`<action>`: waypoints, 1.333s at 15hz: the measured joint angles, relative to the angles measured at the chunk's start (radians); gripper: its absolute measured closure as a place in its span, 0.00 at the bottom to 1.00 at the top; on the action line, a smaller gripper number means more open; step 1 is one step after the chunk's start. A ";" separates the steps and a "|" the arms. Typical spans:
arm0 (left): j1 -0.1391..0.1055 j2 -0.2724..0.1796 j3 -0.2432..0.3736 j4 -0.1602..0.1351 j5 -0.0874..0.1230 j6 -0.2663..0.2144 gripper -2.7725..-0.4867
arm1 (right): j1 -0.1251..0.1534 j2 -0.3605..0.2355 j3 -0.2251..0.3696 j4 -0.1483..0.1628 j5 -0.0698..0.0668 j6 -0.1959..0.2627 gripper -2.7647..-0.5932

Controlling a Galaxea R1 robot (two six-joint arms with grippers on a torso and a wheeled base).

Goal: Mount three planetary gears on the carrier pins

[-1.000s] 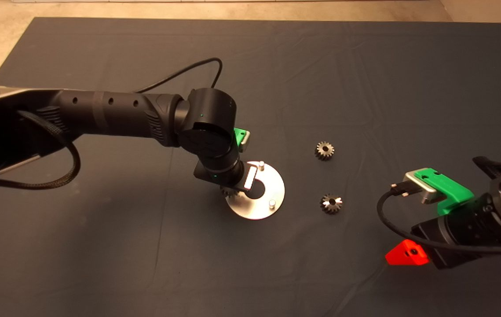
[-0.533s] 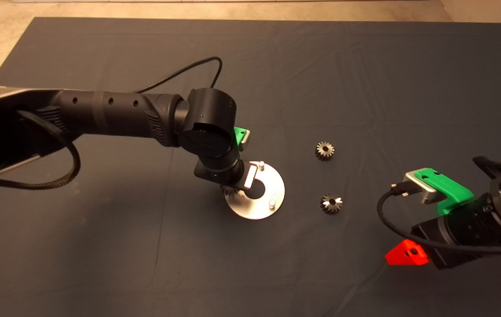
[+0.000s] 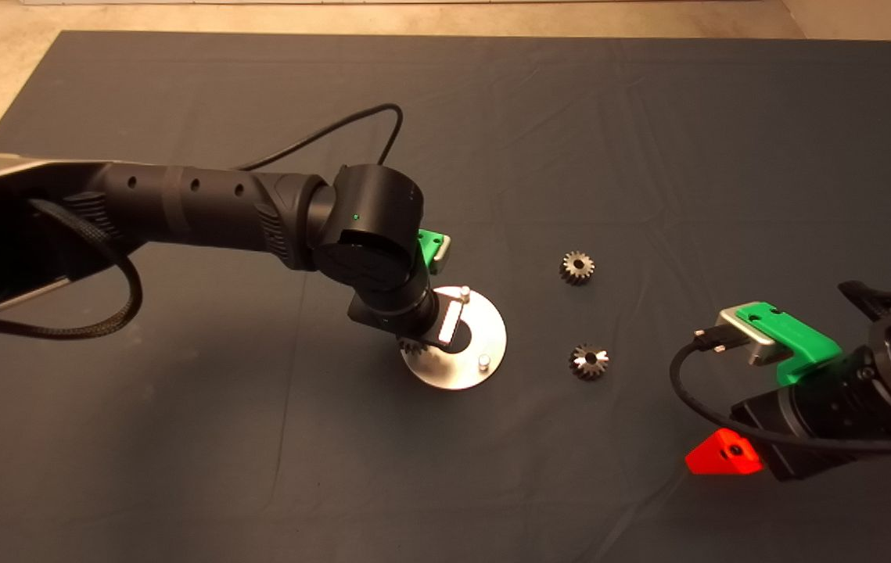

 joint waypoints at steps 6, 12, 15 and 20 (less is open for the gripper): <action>0.019 -0.002 0.006 0.023 0.002 0.000 0.78 | -0.002 0.000 0.000 0.000 0.000 0.000 0.01; 0.021 -0.005 0.006 0.052 0.000 0.023 0.78 | -0.002 0.000 0.000 0.000 0.000 0.000 0.01; 0.021 -0.006 0.006 0.052 0.000 0.036 0.78 | -0.002 0.000 0.000 0.000 0.000 0.000 0.01; 0.021 -0.021 0.003 0.052 -0.017 0.043 0.78 | -0.002 0.000 0.000 0.000 0.000 0.000 0.01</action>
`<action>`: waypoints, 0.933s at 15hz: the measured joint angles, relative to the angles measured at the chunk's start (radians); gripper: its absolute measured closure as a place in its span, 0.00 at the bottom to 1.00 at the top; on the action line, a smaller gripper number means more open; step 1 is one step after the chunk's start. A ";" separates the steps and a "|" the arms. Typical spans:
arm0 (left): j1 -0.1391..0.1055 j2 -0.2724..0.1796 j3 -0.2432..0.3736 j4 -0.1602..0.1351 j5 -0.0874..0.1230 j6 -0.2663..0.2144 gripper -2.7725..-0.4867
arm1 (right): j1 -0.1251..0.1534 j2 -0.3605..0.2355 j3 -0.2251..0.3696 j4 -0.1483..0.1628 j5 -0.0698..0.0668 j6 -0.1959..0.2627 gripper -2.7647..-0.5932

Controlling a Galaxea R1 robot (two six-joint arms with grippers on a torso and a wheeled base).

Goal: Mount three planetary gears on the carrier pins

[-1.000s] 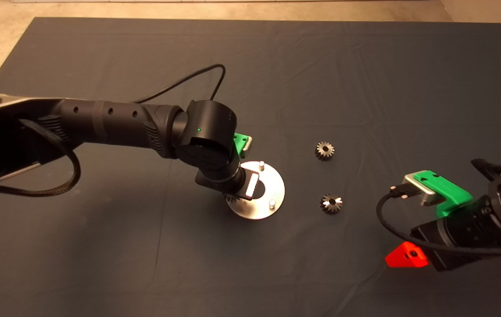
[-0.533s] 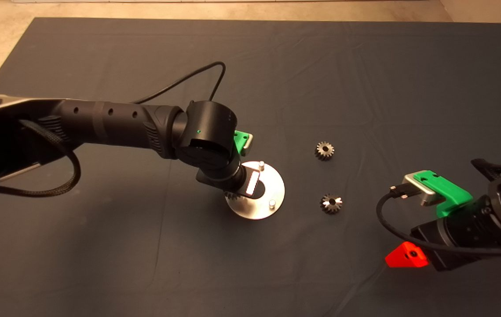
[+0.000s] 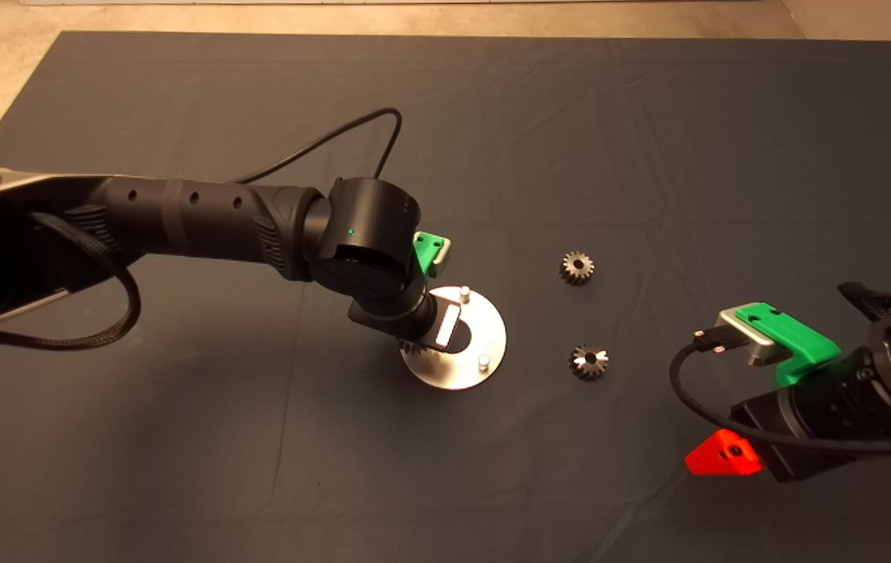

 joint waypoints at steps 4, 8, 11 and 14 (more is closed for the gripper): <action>0.000 -0.001 0.001 0.000 -0.002 0.000 0.75 | 0.000 0.000 0.000 0.000 0.000 0.000 0.01; 0.003 -0.006 -0.001 0.002 0.010 0.000 0.70 | 0.000 0.000 0.000 0.000 0.000 0.000 0.01; 0.003 -0.023 -0.001 0.004 0.010 0.000 0.70 | 0.000 0.000 0.000 0.000 0.000 0.000 0.01; 0.003 -0.043 0.012 0.004 0.010 0.000 0.70 | 0.000 0.000 0.000 0.000 0.000 0.000 0.01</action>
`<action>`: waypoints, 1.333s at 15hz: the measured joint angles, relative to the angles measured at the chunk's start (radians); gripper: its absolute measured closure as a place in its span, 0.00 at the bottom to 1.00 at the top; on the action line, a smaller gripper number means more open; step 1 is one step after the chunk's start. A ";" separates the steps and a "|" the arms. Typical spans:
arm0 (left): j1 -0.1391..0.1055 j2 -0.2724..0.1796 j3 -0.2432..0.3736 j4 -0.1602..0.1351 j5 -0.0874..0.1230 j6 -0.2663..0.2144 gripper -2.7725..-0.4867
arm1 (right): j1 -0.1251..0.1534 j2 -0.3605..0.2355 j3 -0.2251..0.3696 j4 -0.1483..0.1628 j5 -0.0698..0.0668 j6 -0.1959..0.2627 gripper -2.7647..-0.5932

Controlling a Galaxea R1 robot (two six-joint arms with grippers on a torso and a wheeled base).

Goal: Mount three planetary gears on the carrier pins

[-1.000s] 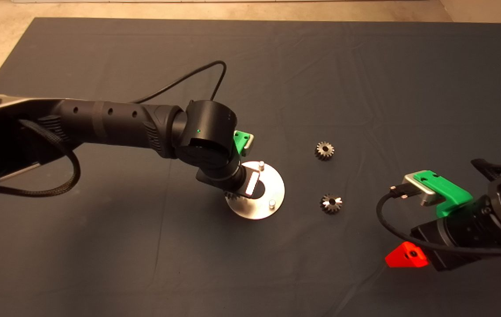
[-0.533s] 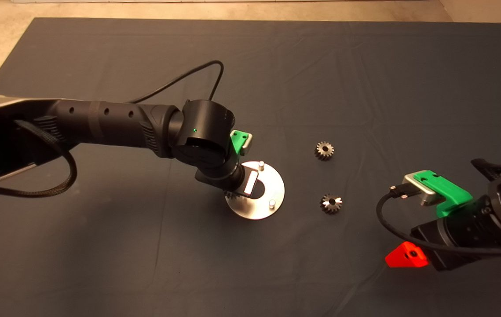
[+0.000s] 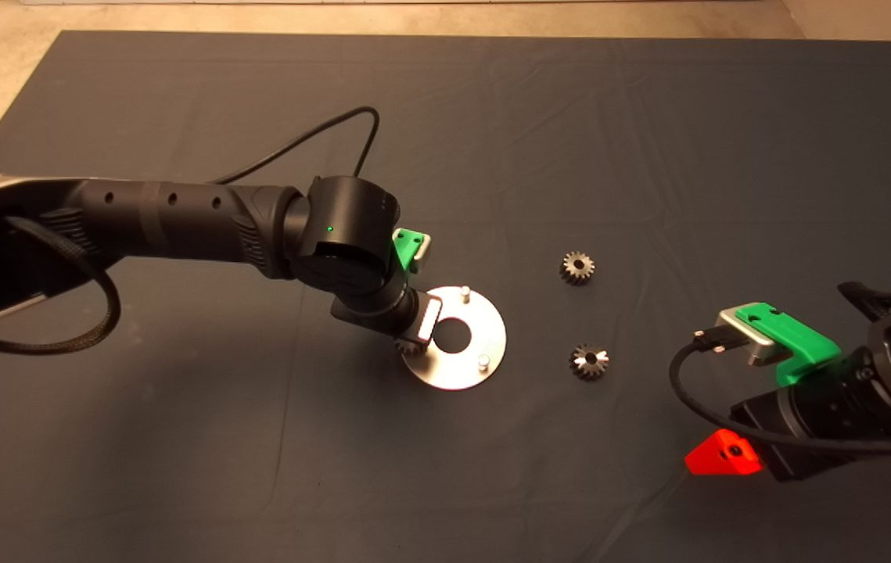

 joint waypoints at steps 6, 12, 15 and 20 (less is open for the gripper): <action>-0.002 -0.046 0.102 -0.018 0.002 -0.036 0.64 | 0.000 0.000 0.000 0.000 0.000 0.000 0.01; -0.026 -0.169 0.193 -0.320 0.004 -0.122 0.51 | -0.033 0.000 -0.021 0.000 0.000 -0.008 0.01; -0.042 -0.210 0.232 -0.378 0.004 -0.181 0.45 | -0.040 0.004 -0.079 0.000 0.000 -0.054 0.01; -0.053 -0.255 0.366 -0.413 0.006 -0.324 0.39 | -0.050 0.080 -0.189 0.000 0.000 -0.114 0.01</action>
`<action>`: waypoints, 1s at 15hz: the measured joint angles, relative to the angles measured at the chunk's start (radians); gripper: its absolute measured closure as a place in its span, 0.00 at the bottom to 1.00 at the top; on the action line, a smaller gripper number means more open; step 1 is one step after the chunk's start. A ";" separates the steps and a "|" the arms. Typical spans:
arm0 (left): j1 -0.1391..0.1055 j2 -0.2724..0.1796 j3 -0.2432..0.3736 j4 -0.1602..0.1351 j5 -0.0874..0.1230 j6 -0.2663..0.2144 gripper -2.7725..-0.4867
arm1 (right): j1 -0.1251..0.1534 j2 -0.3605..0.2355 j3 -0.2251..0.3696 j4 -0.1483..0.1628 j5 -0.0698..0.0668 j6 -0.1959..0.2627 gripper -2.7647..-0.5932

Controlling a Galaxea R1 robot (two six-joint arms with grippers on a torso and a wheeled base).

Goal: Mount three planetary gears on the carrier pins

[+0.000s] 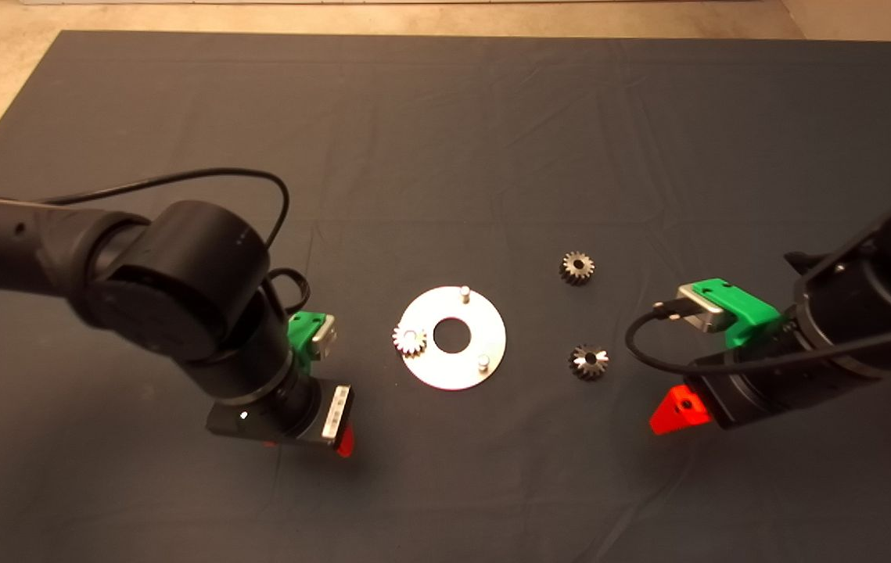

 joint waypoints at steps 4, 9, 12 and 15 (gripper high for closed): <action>-0.004 -0.072 0.113 -0.007 0.000 -0.067 0.32 | -0.057 0.061 -0.109 0.000 0.001 -0.049 0.01; -0.006 -0.227 0.216 -0.013 0.001 -0.084 0.32 | -0.109 0.087 -0.215 -0.004 0.000 -0.183 0.01; -0.006 -0.247 0.238 -0.015 0.001 -0.085 0.32 | -0.118 0.091 -0.236 -0.014 0.000 -0.286 0.01; -0.006 -0.257 0.249 -0.016 0.001 -0.085 0.32 | -0.119 0.094 -0.244 -0.036 0.000 -0.361 0.01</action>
